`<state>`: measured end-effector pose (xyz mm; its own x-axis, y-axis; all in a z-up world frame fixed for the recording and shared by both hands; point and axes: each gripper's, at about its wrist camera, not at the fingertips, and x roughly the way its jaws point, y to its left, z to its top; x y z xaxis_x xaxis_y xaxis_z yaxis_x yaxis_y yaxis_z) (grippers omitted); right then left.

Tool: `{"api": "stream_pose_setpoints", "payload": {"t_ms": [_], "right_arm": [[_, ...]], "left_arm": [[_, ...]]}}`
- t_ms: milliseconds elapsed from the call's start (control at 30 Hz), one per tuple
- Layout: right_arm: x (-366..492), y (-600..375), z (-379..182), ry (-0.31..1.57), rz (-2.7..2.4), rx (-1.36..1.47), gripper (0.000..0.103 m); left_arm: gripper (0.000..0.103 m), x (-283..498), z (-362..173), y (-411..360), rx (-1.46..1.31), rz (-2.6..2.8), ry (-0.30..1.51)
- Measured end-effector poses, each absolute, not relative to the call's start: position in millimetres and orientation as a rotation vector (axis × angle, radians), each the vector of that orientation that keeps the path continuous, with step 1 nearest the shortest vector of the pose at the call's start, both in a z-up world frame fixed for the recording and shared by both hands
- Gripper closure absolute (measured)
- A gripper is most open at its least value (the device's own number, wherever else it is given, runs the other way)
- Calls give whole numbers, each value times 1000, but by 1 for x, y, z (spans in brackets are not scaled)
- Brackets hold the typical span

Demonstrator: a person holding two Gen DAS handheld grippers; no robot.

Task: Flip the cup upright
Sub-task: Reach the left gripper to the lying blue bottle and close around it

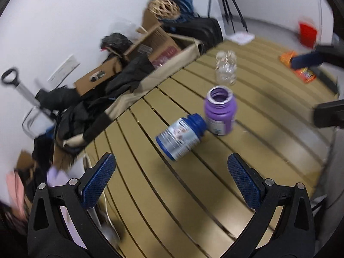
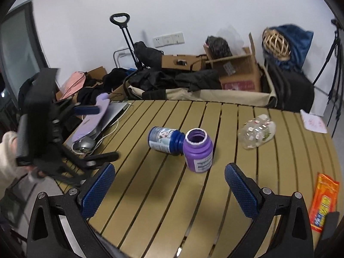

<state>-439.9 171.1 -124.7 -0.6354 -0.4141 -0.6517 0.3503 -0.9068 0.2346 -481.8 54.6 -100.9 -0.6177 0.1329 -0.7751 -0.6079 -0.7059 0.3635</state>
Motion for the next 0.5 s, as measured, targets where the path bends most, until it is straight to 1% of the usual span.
{"api": "stream_pose_setpoints", "payload": {"t_ms": [100,200,300,367,433,500], "right_arm": [[-465,173,-136,-123,-2502,1059,0],[-487,178,-146,-116,-2478,1103,0],[-502,182,-155,-154,-2448,1110,0],[-509,182,-162,-170,-2432,1113,0],[-516,179,-169,-163,-2412,1120,0],[-523,178,-174,-170,-2405,1132,0]], "left_arm": [[0,-517,-134,67,-1143,2207,997],[0,-542,-154,77,-1217,2097,1024],[0,-560,-167,85,-1229,1994,1037],[0,-575,-183,91,-1304,1937,1044],[6,-587,-196,92,-1376,1899,1025],[28,-590,-201,90,-1404,1897,995]]}}
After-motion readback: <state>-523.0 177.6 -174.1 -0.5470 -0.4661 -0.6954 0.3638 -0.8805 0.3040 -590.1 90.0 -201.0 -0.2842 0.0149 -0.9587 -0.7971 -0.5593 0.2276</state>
